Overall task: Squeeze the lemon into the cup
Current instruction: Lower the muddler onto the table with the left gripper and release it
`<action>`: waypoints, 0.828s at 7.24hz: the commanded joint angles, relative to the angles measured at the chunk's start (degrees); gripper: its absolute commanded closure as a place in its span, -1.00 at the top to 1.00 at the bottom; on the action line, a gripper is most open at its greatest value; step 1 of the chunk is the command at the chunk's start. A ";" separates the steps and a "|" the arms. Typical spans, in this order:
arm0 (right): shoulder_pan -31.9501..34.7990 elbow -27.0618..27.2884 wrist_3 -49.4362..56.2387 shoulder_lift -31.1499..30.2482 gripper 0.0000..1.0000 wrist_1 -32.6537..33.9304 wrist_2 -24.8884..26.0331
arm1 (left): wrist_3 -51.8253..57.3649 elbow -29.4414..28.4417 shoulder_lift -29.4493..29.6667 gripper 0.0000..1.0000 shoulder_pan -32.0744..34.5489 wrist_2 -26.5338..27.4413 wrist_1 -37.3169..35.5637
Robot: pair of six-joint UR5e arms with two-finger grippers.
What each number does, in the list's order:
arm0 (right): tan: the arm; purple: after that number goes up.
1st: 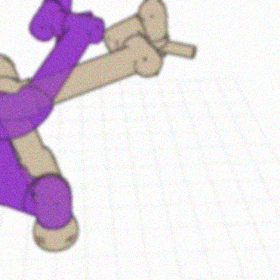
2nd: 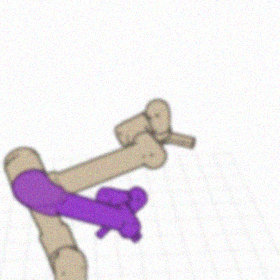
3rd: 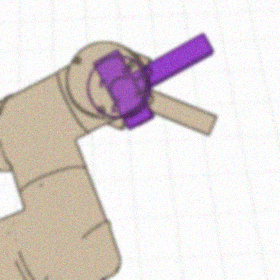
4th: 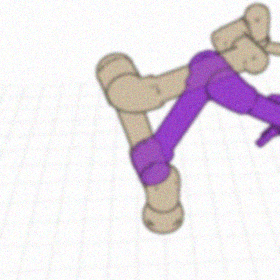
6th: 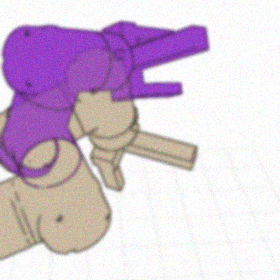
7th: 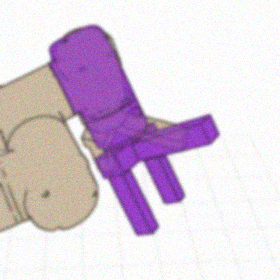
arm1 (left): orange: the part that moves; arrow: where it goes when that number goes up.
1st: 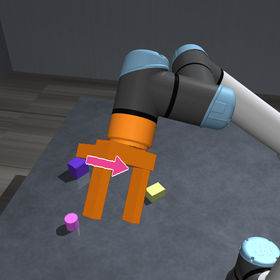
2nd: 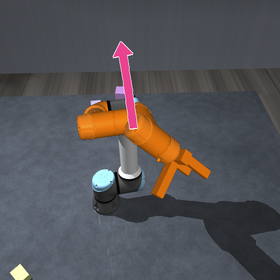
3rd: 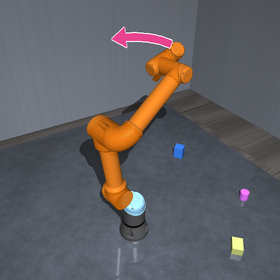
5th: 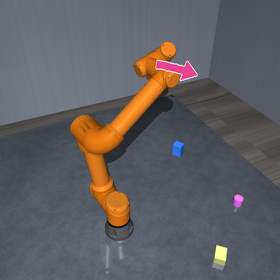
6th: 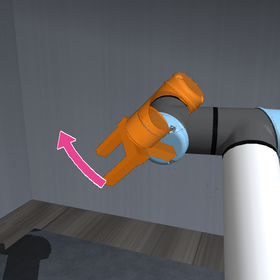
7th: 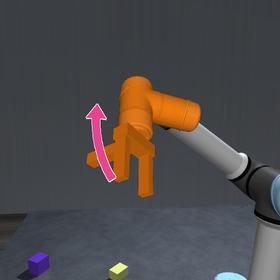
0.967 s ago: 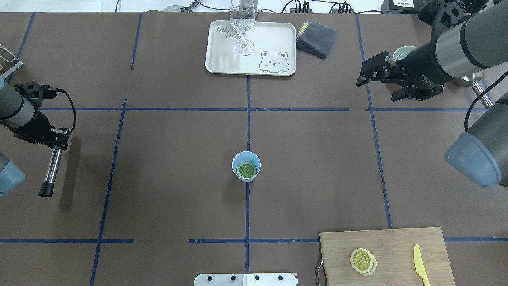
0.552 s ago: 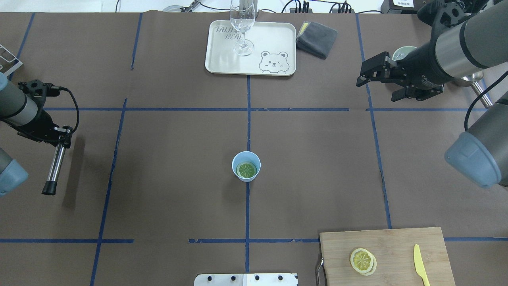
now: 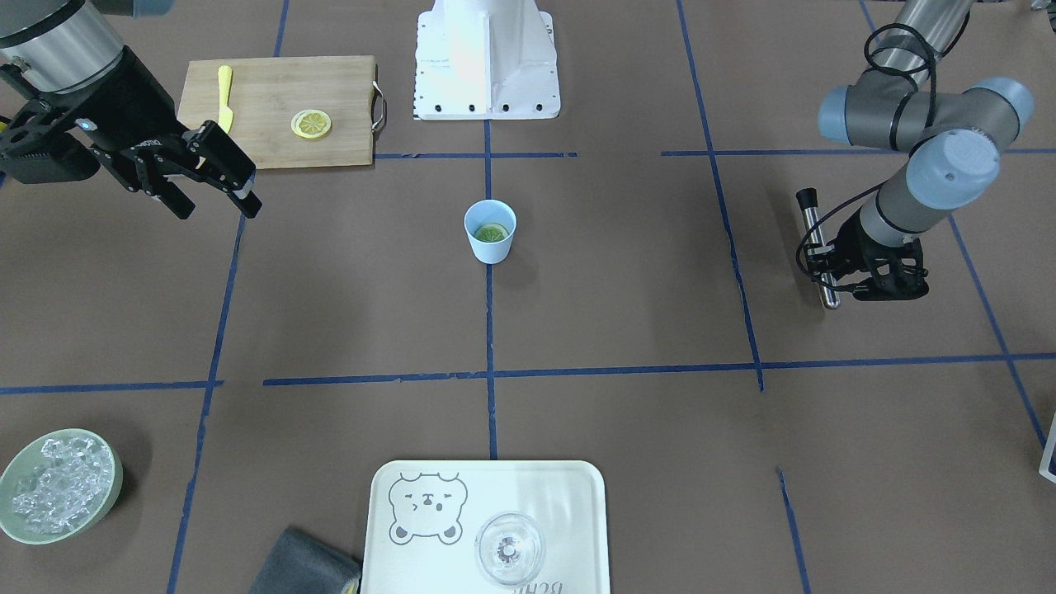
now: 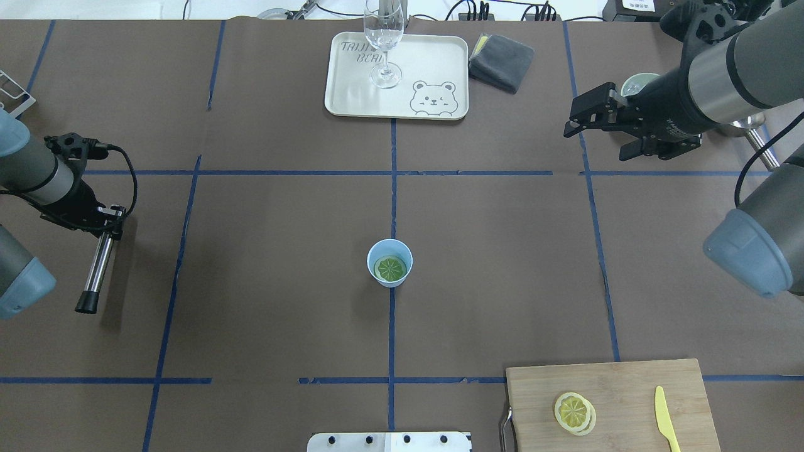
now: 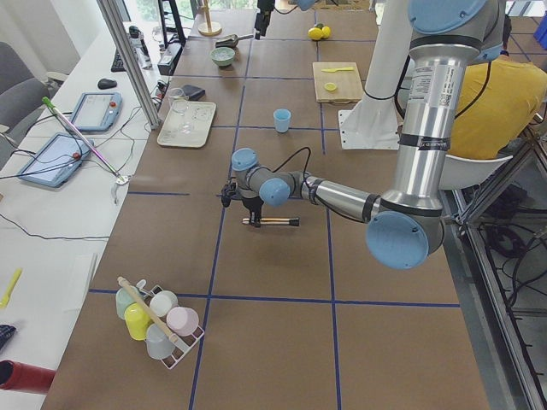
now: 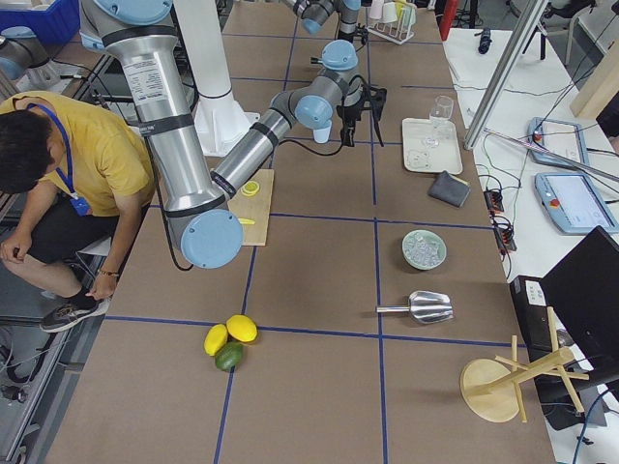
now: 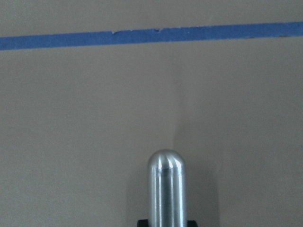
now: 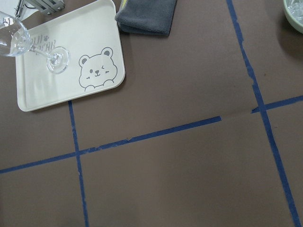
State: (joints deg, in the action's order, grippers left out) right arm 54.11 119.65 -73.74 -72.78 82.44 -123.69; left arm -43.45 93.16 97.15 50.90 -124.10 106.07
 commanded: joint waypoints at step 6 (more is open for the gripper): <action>-0.06 0.23 0.00 0.09 1.00 0.00 -0.06 | 0.30 -1.22 0.76 0.13 -0.54 0.00 0.01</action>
State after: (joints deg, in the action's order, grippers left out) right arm 54.05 119.83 -73.74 -72.72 82.44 -123.75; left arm -43.14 92.01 97.88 50.39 -124.10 106.08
